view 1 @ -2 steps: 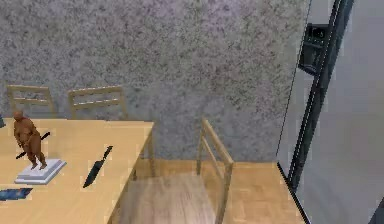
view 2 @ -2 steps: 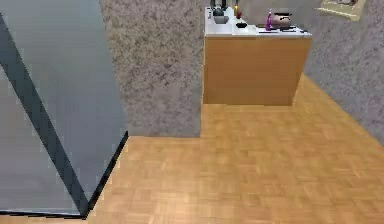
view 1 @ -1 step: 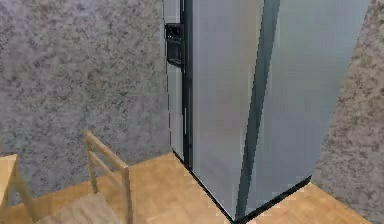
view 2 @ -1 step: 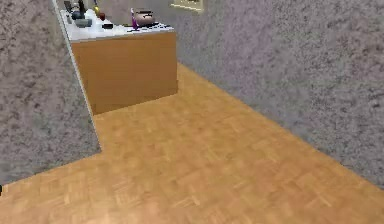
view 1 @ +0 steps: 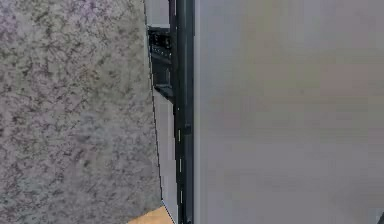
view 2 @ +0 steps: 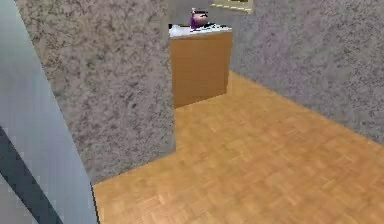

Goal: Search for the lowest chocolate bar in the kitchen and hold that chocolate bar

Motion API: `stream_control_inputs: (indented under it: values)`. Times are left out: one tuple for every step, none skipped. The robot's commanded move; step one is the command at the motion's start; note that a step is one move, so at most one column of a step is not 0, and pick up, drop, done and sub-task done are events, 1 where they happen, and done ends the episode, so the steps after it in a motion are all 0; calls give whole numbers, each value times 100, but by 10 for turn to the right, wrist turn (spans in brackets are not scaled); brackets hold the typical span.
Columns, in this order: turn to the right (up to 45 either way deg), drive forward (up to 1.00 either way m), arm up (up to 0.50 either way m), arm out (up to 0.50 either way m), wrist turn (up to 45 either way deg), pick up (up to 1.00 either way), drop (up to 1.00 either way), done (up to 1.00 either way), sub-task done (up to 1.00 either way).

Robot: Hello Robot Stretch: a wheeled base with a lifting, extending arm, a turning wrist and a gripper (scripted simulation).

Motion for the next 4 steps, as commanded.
stream_control_inputs:
  values:
    - [-390, 0, 0, 0, 0, 0, 0, 0, 0]
    - [0, 60, 0, 0, 0, 0, 0, 0, 0]
    - [-450, 0, 0, 0, 0, 0, 0, 0, 0]
    - [-120, 0, 0, 0, 0, 0, 0, 0, 0]
